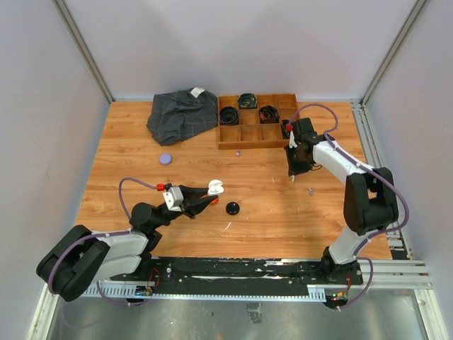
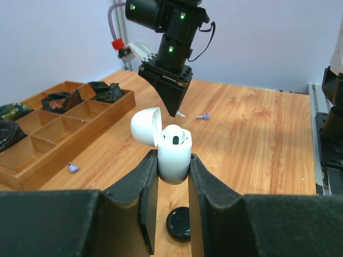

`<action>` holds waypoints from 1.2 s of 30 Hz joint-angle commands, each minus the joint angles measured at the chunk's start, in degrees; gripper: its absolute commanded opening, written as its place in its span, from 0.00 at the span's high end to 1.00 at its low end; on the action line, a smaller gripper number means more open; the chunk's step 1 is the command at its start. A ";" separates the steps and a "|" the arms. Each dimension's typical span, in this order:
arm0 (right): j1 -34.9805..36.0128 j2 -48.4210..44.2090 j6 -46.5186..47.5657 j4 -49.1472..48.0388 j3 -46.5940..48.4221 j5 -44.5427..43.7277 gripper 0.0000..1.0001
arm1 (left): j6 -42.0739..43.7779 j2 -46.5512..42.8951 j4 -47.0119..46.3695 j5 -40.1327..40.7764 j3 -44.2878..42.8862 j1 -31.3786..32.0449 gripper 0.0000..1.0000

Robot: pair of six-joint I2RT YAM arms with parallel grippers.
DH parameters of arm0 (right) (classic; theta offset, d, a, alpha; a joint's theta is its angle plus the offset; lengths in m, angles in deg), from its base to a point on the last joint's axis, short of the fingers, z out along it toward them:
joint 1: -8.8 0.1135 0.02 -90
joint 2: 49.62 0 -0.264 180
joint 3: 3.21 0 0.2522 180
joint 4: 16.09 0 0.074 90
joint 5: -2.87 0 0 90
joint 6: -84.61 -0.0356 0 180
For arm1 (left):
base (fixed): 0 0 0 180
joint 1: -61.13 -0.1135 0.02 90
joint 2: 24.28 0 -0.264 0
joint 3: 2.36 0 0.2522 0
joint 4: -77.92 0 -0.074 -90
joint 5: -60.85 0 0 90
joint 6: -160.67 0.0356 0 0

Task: Insert the wireless bluetooth earbuds into the charging case
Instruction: Pick up the earbud from the center of the board.

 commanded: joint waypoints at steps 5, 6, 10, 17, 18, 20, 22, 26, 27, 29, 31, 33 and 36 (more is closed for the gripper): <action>9.51 -14.54 0.93 -8.09 -2.32 0.50 0.82 | 0.51 -3.73 -4.11 2.16 0.51 0.37 1.00; 10.41 -16.60 0.99 -8.82 -2.54 0.69 0.82 | 0.62 -4.06 -4.16 2.26 0.34 0.32 1.00; 13.16 -22.16 1.42 -12.04 -3.35 2.88 0.83 | 0.93 -3.94 -5.01 2.75 -0.78 0.34 1.00; 17.01 -30.84 1.18 -20.77 -7.70 10.19 0.83 | -1.49 -0.86 -11.03 2.38 -2.34 0.34 1.00; 17.53 -32.53 0.97 -22.07 -8.41 11.24 0.82 | -1.95 -0.21 -11.96 2.05 -2.58 0.32 1.00; 18.82 -34.82 0.69 -25.04 -10.15 13.02 0.82 | -2.85 1.06 -13.25 1.18 -3.39 0.36 1.00; 20.35 -36.86 0.44 -27.95 -11.80 14.37 0.83 | -3.69 1.95 -13.68 0.47 -4.27 0.36 1.00; 22.82 -40.51 0.14 -34.57 -15.46 18.33 0.83 | -5.23 3.50 -15.92 -0.60 -5.19 0.32 1.00; 23.05 -41.28 -0.02 -35.81 -16.30 19.13 0.83 | -5.55 3.74 -16.77 -0.53 -5.10 0.32 1.00; 23.47 -42.79 -0.55 -38.56 -17.74 21.04 0.83 | -6.36 4.20 -18.19 -0.79 -5.29 0.32 1.00; 23.99 -43.98 -1.33 -41.18 -19.09 22.81 0.82 | -6.92 4.50 -18.35 -2.06 -5.79 0.32 1.00; 24.84 -44.90 -1.89 -43.63 -20.26 24.18 0.83 | -7.37 4.68 -18.34 -3.10 -6.28 0.32 1.00; 26.49 -46.02 -2.09 -47.23 -21.96 25.16 0.82 | -7.73 4.71 -18.34 -4.06 -6.79 0.32 1.00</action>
